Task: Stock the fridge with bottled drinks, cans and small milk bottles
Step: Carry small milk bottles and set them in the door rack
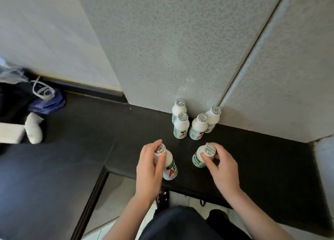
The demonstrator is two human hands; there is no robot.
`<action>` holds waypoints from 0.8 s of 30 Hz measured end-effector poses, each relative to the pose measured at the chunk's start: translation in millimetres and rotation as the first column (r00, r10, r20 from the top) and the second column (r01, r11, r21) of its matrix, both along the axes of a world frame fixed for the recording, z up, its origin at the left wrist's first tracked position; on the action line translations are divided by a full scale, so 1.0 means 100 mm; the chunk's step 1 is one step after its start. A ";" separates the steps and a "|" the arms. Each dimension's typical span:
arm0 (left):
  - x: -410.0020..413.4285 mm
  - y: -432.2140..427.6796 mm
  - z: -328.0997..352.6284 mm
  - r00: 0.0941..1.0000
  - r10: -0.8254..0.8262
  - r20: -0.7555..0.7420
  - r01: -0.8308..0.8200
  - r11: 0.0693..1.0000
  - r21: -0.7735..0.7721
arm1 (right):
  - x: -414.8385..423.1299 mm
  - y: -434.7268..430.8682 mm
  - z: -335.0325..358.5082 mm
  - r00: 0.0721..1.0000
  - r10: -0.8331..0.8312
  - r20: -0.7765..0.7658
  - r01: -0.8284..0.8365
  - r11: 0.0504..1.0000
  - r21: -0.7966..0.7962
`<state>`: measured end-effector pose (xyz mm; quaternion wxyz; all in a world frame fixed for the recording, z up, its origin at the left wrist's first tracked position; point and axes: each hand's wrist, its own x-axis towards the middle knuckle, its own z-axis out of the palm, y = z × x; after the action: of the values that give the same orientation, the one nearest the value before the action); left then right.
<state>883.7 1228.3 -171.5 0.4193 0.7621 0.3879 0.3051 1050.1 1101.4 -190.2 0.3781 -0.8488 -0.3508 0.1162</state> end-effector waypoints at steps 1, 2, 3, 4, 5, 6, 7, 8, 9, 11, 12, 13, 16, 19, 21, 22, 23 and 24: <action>-0.10 -0.05 -0.01 0.999 0.041 0.003 -0.041 0.999 -0.014 | -0.04 0.00 -0.01 0.999 0.037 -0.020 -0.036 0.999 0.009; -0.20 -0.11 -0.02 0.996 0.084 0.003 -0.084 0.996 -0.028 | -0.08 0.01 -0.02 0.996 0.072 -0.045 -0.071 0.997 0.017; -0.31 -0.18 -0.03 0.991 0.132 -0.001 -0.132 0.990 -0.040 | -0.12 0.04 -0.03 0.992 0.104 -0.076 -0.102 0.994 0.027; -0.43 -0.25 -0.04 0.983 0.183 -0.003 -0.183 0.982 -0.052 | -0.18 0.08 -0.04 0.985 0.134 -0.111 -0.131 0.991 0.039; -0.56 -0.33 -0.06 0.972 0.236 -0.005 -0.235 0.970 -0.063 | -0.24 0.13 -0.06 0.975 0.167 -0.146 -0.160 0.986 0.055; -0.69 -0.41 -0.08 0.957 0.288 -0.010 -0.288 0.955 -0.069 | -0.32 0.18 -0.07 0.964 0.201 -0.176 -0.191 0.979 0.074; -0.83 -0.50 -0.10 0.939 0.343 -0.016 -0.344 0.936 -0.071 | -0.41 0.23 -0.09 0.950 0.238 -0.203 -0.224 0.970 0.093; -0.97 -0.60 -0.12 0.914 0.404 -0.019 -0.405 0.912 -0.073 | -0.51 0.27 -0.11 0.934 0.278 -0.225 -0.259 0.959 0.112; -1.11 -0.71 -0.14 0.882 0.472 -0.016 -0.472 0.878 -0.079 | -0.62 0.31 -0.12 0.916 0.318 -0.244 -0.293 0.947 0.135; -1.39 -0.95 -0.17 0.792 0.610 -0.006 -0.607 0.786 -0.115 | -0.86 0.38 -0.16 0.876 0.393 -0.279 -0.356 0.918 0.175; -1.52 -1.07 -0.18 0.741 0.672 -0.006 -0.666 0.733 -0.134 | -0.98 0.40 -0.17 0.851 0.433 -0.297 -0.394 0.900 0.184; -1.65 -1.21 -0.20 0.688 0.725 -0.009 -0.718 0.680 -0.149 | -1.11 0.42 -0.18 0.820 0.478 -0.315 -0.439 0.878 0.190; -1.99 -1.63 -0.22 0.526 0.850 -0.027 -0.839 0.514 -0.180 | -1.49 0.42 -0.17 0.708 0.623 -0.333 -0.601 0.779 0.179; -2.27 -2.05 -0.24 0.356 0.933 -0.043 -0.917 0.341 -0.206 | -1.87 0.38 -0.14 0.570 0.754 -0.325 -0.756 0.637 0.153; -2.42 -2.31 -0.26 0.275 0.960 -0.051 -0.936 0.255 -0.241 | -2.10 0.35 -0.14 0.504 0.793 -0.343 -0.813 0.569 0.123; -2.49 -2.42 -0.28 0.244 0.968 -0.056 -0.939 0.221 -0.264 | -2.22 0.32 -0.14 0.478 0.804 -0.354 -0.831 0.545 0.115; -2.56 -2.53 -0.30 0.216 0.975 -0.058 -0.938 0.190 -0.288 | -2.34 0.29 -0.13 0.452 0.819 -0.353 -0.849 0.517 0.112; -2.62 -2.62 -0.32 0.194 0.979 -0.057 -0.937 0.168 -0.307 | -2.46 0.24 -0.12 0.424 0.838 -0.344 -0.868 0.484 0.108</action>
<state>621.2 965.9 -203.8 0.2618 0.2536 0.7849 0.5011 804.1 1125.4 -202.2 0.2858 -0.5332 -0.6528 0.4559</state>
